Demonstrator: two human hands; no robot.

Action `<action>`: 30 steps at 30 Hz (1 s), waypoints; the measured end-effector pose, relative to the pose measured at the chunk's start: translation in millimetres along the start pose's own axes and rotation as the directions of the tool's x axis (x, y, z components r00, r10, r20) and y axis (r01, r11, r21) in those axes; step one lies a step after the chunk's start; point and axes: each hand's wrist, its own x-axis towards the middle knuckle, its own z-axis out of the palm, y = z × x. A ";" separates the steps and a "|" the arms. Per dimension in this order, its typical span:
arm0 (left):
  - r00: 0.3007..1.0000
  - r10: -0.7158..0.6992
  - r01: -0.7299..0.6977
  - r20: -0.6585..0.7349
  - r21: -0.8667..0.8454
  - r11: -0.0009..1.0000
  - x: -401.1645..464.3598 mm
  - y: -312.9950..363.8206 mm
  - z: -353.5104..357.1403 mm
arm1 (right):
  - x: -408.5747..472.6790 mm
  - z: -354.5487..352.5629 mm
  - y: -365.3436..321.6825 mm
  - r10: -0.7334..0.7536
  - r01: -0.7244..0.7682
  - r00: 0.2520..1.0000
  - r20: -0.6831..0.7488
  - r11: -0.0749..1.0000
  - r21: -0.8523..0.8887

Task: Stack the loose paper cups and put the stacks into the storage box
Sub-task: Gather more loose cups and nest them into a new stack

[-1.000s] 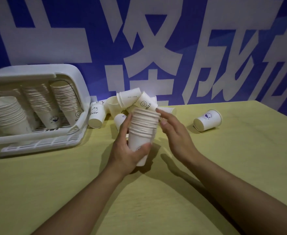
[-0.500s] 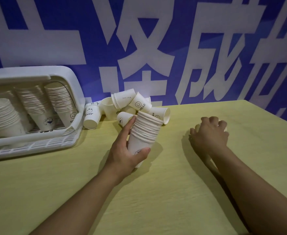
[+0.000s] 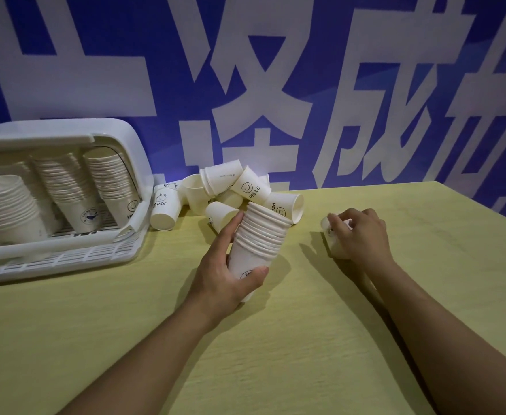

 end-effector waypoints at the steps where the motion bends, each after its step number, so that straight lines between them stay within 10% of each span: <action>1: 1.000 -0.004 0.004 0.002 0.002 1.000 0.2 0.1 0.6 | 2.1 1.2 0.9 0.018 -0.018 1.000 -0.016 1.000 0.005; 9: 1.000 -0.015 0.015 0.008 -0.038 0.999 -1.7 4.8 -0.4 | -3.0 -21.7 -7.1 0.111 -0.136 0.984 0.142 0.974 0.181; 16: 0.999 -0.020 0.025 0.047 -0.098 0.995 -8.2 20.0 -2.2 | -55.5 -44.4 -98.3 -0.125 0.193 0.981 -0.148 0.549 0.813; 30: 0.959 -0.046 0.011 -0.280 -0.123 0.992 -16.8 34.9 -86.2 | -103.0 9.7 -195.2 -0.461 0.314 0.875 0.146 0.772 0.553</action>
